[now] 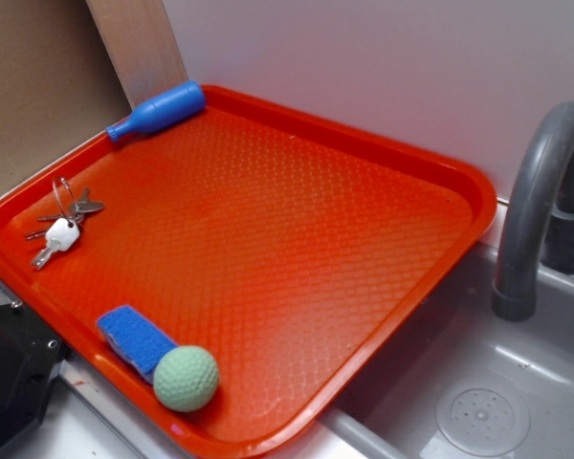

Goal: Grab the silver keys.

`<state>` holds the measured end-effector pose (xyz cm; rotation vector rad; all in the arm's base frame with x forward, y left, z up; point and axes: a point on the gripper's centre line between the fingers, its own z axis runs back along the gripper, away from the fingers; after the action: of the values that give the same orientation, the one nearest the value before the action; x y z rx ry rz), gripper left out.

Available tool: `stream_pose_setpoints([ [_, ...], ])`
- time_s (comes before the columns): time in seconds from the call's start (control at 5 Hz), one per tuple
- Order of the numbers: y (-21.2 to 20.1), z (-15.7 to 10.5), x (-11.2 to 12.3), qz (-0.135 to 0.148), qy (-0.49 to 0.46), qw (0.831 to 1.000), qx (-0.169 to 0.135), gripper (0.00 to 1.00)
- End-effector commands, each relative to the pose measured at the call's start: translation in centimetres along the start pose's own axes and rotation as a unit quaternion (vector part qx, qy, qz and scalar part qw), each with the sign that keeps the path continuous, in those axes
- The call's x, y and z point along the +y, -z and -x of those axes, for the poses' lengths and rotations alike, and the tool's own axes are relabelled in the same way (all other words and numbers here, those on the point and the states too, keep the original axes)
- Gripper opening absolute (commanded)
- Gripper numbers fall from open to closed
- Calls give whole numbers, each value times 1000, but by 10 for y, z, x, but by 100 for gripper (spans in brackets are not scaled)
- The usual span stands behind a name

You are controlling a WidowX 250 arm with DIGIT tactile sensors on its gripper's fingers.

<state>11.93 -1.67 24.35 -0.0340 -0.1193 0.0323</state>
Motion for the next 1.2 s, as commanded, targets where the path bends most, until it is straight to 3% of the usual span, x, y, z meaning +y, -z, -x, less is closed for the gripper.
stream_pose_setpoints([
  [0.0,0,0,0,0,0,1000,0,100],
  [0.2,13,-11,50,-28,-122,992,-6,100],
  [0.4,24,-17,102,-40,-244,969,-24,100],
  [0.6,41,-13,153,-87,-357,928,-66,100],
  [0.8,80,-17,155,-63,-474,873,-93,100],
  [1.0,108,-13,150,-60,-489,866,-87,100],
])
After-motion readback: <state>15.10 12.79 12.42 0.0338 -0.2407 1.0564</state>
